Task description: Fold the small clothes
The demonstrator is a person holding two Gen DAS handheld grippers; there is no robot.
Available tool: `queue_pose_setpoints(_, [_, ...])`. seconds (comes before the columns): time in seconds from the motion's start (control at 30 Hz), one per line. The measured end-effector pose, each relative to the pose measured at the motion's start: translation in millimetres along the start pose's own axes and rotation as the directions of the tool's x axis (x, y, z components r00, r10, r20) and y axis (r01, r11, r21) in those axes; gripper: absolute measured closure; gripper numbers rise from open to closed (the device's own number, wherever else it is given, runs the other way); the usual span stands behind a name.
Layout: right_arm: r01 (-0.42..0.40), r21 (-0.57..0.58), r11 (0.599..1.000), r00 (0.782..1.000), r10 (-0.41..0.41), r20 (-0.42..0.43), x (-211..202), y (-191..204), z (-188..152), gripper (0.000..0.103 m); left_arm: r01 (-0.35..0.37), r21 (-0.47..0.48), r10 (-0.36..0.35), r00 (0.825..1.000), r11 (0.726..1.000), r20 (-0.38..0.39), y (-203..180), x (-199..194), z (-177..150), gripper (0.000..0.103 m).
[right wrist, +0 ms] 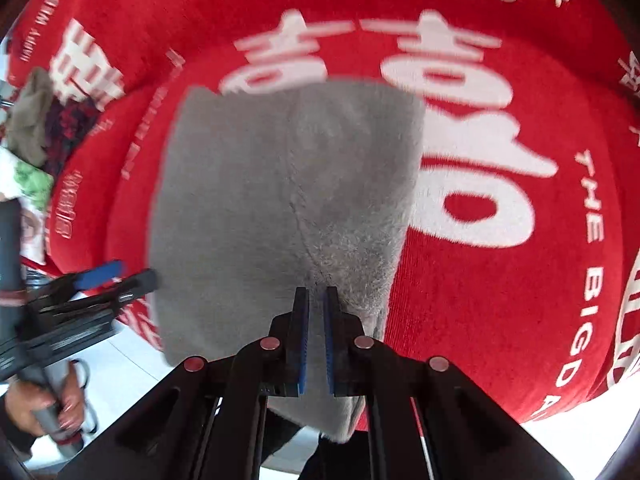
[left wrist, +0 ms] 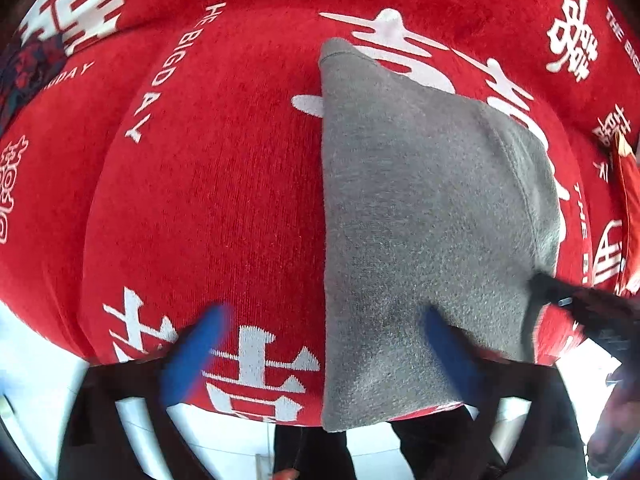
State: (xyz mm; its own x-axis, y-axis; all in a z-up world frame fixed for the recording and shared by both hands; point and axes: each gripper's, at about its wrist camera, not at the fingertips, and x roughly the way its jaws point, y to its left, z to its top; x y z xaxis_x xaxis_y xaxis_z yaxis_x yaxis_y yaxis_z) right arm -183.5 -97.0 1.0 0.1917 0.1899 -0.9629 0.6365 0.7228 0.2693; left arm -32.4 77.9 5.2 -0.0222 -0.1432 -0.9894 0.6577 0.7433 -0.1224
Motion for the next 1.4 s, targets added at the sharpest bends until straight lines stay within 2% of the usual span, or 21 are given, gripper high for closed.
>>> queue_pose_setpoints(0.13, [0.0, 0.006, 1.0, 1.0, 0.0, 0.022, 5.9, 1.8, 0.4, 0.096, -0.04, 0.015, 0.04, 0.999, 0.999, -0.023, -2.3, 5.4, -1.8, 0.0])
queue_pose_setpoints(0.27, [0.001, 0.0, 1.0, 1.0, -0.002, 0.029, 4.6, 3.1, -2.0, 0.095, -0.079, 0.037, 0.078, 0.996, 0.996, 0.031, -9.4, 0.6, 1.4, 0.0])
queue_pose_setpoints(0.43, [0.0, 0.004, 1.0, 0.999, 0.0, 0.052, 3.6, 1.6, -4.6, 0.095, 0.018, 0.004, -0.018, 1.0, 1.0, -0.022, -9.6, 12.2, 7.7, 0.0])
queue_pose_setpoints(0.53, [-0.013, 0.033, 0.999, 0.998, 0.011, 0.065, 1.5, -1.0, -7.1, 0.094, -0.03, -0.013, 0.029, 0.999, 0.999, -0.036, -10.6, 16.4, 9.1, 0.0])
queue_pose_setpoints(0.57, [-0.029, 0.044, 0.999, 0.998, 0.026, 0.062, 0.3, -3.2, -8.4, 0.088, -0.044, -0.01, 0.044, 0.999, 0.999, -0.032, -11.1, 15.4, 8.7, 0.0])
queue_pose_setpoints(0.63, [-0.136, 0.063, 0.989, 0.99, 0.133, 0.042, -3.5, -3.6, -7.6, 0.051, -0.063, -0.004, 0.063, 0.998, 0.998, -0.021, -11.7, 10.8, 7.7, 0.0])
queue_pose_setpoints(0.67, [-0.185, 0.062, 0.981, 0.982, 0.184, 0.033, -5.5, 0.3, -5.6, 0.016, -0.065, -0.002, 0.065, 0.998, 0.998, -0.021, -11.8, 8.7, 7.3, 0.0])
queue_pose_setpoints(0.7, [-0.189, 0.047, 0.981, 0.982, 0.188, 0.022, -9.7, 9.3, -3.7, 0.003, -0.069, 0.0, 0.069, 0.997, 0.998, -0.024, -12.2, 5.5, 8.7, 0.0])
queue_pose_setpoints(0.8, [-0.101, -0.02, 0.995, 0.995, 0.101, -0.009, -22.8, 28.0, -2.9, 0.003, -0.102, 0.007, 0.103, 0.994, 0.995, -0.034, -9.9, -4.8, 9.0, 0.0])
queue_pose_setpoints(0.93, [-0.056, 0.007, 0.998, 0.997, 0.056, -0.051, -36.1, 26.0, -7.5, 0.003, -0.135, 0.011, 0.136, 0.99, 0.991, -0.044, -3.4, -25.1, 5.0, 0.0])
queue_pose_setpoints(1.03, [0.016, 0.03, 0.999, 0.998, -0.014, -0.064, -48.8, 18.2, -12.8, 0.003, -0.161, 0.013, 0.161, 0.985, 0.987, -0.065, -3.7, -35.7, 2.7, 0.0])
queue_pose_setpoints(1.2, [0.1, 0.065, 0.993, 0.993, -0.096, -0.064, -73.8, 11.6, -17.8, 0.002, -0.152, 0.019, 0.153, 0.985, 0.988, -0.075, -8.5, -59.0, -0.3, 0.0])
queue_pose_setpoints(1.4, [0.159, 0.091, 0.983, 0.987, -0.158, -0.026, -102.8, 24.0, -17.8, 0.002, -0.145, 0.045, 0.148, 0.987, 0.988, -0.06, -22.3, -92.0, 0.6, 0.0])
